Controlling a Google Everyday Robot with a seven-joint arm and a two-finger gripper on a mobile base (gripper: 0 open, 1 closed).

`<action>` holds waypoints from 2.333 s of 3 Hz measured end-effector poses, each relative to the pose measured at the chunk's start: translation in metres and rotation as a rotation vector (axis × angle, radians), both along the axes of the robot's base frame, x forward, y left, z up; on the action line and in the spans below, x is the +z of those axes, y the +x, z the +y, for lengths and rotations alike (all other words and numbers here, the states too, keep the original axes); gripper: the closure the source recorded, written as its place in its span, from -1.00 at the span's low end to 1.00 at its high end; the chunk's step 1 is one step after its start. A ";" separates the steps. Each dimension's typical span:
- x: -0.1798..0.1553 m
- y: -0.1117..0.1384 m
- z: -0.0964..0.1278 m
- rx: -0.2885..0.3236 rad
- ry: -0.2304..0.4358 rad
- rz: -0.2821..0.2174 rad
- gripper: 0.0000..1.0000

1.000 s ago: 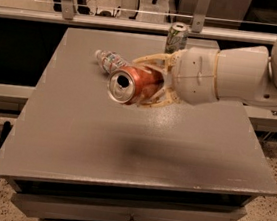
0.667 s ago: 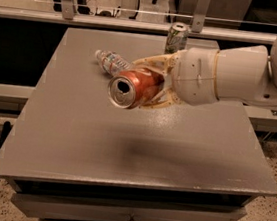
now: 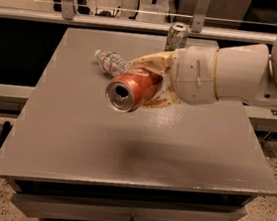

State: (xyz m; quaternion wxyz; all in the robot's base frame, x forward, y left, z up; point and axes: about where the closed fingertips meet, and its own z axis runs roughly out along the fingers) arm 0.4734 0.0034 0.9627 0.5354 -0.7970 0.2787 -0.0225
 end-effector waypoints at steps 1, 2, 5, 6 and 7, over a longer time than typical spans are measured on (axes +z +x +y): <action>0.008 0.013 -0.006 0.060 -0.004 -0.185 1.00; 0.007 0.036 -0.016 0.158 -0.006 -0.382 1.00; 0.008 0.033 -0.013 0.227 -0.070 -0.532 1.00; -0.003 0.025 -0.024 0.294 -0.165 -0.719 1.00; -0.017 0.024 -0.050 0.307 -0.254 -0.891 1.00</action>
Offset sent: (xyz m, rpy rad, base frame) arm 0.0590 -0.0324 0.0042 -0.1413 -0.9415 0.4100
